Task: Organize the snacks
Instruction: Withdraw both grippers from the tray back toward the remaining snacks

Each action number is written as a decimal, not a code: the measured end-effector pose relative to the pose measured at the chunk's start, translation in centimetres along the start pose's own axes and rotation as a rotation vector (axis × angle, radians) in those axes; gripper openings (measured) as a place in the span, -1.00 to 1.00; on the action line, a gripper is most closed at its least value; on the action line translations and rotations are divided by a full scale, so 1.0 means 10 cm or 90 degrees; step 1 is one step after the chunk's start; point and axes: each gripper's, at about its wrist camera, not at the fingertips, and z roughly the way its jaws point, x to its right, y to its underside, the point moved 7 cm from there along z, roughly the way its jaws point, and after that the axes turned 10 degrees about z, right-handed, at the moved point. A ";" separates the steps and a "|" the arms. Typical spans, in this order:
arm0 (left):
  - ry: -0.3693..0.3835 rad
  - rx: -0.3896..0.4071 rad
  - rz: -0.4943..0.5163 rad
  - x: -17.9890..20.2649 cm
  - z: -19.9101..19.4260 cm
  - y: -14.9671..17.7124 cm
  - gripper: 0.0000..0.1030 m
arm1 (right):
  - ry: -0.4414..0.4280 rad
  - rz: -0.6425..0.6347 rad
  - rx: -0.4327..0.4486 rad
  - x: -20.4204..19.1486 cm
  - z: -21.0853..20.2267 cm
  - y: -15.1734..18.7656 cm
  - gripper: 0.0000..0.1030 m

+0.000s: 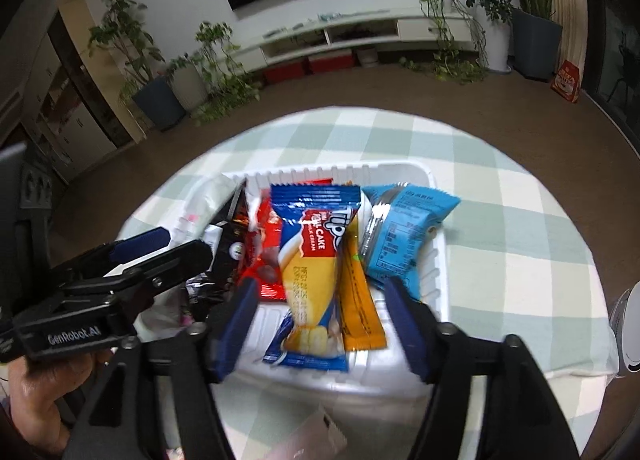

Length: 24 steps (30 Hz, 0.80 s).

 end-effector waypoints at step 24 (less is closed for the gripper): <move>-0.008 -0.039 0.129 0.38 -1.44 1.78 0.95 | -0.031 -0.079 -0.014 0.06 -0.84 1.50 0.63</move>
